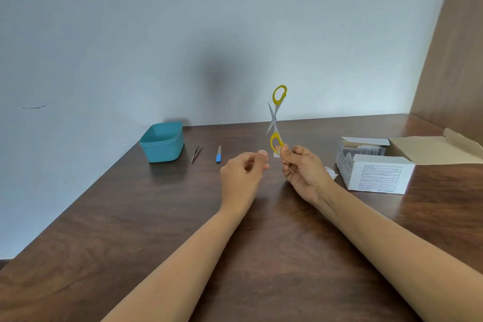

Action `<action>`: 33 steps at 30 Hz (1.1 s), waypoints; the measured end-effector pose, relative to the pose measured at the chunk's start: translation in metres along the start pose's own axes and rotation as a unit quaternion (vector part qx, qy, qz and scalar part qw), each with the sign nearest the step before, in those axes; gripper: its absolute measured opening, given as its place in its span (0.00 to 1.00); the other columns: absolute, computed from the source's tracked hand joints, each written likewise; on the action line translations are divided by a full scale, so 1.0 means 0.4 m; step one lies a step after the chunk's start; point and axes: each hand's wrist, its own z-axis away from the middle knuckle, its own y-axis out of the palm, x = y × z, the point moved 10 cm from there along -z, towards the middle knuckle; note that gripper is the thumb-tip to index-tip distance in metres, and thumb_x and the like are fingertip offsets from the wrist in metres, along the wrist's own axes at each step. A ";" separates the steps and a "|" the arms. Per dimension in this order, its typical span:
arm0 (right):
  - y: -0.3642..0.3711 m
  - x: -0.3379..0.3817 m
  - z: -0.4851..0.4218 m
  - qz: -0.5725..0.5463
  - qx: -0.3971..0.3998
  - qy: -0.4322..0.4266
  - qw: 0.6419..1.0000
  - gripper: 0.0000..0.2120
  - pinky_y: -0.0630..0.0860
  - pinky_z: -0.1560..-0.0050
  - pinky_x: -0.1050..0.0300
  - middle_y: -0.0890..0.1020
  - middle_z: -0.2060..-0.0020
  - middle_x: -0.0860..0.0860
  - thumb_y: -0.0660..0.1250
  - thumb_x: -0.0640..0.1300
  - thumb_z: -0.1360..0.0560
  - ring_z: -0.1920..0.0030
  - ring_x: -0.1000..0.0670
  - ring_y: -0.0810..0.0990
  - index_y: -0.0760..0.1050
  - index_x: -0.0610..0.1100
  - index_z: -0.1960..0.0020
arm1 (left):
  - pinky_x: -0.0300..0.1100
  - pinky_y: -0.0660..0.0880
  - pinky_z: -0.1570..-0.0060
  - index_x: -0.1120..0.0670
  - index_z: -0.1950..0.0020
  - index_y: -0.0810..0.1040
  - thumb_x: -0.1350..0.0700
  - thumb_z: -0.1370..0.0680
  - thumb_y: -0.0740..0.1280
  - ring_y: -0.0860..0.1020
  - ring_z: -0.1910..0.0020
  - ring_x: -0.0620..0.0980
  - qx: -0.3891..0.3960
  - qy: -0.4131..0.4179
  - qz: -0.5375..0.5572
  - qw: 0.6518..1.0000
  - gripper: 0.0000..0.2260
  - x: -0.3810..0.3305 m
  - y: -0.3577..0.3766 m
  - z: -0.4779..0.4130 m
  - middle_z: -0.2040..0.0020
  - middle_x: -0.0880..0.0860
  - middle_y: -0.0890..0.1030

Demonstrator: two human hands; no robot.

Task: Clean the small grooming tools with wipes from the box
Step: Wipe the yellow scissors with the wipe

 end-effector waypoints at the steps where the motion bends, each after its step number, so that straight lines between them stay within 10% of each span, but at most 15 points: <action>1: 0.002 -0.003 0.001 0.001 0.002 0.004 1.000 0.17 0.69 0.72 0.68 0.80 0.73 0.55 0.66 0.32 0.25 0.74 0.59 0.72 0.62 0.48 0.64 | 0.46 0.80 0.55 0.49 0.61 0.83 0.45 0.24 0.66 0.82 0.65 0.46 0.009 0.014 -0.019 1.000 0.12 -0.010 0.007 0.005 0.65 0.45 0.84; 24: 0.036 -0.013 0.016 0.137 0.053 -0.036 0.988 0.19 0.67 0.64 0.61 0.85 0.67 0.45 0.72 0.28 0.33 0.60 0.44 0.75 0.65 0.45 0.64 | 0.46 0.72 0.65 0.55 0.63 0.76 0.47 0.19 0.57 0.75 0.65 0.53 0.006 0.105 -0.338 0.935 0.18 -0.076 -0.008 0.010 0.68 0.51 0.78; 33: 0.017 -0.002 0.014 0.123 0.018 -0.038 0.992 0.19 0.64 0.71 0.65 0.76 0.78 0.53 0.74 0.33 0.32 0.73 0.55 0.70 0.64 0.46 0.66 | 0.43 0.60 0.70 0.55 0.67 0.71 0.48 0.20 0.57 0.76 0.64 0.55 0.029 0.112 -0.378 0.919 0.19 -0.069 0.019 0.020 0.68 0.52 0.76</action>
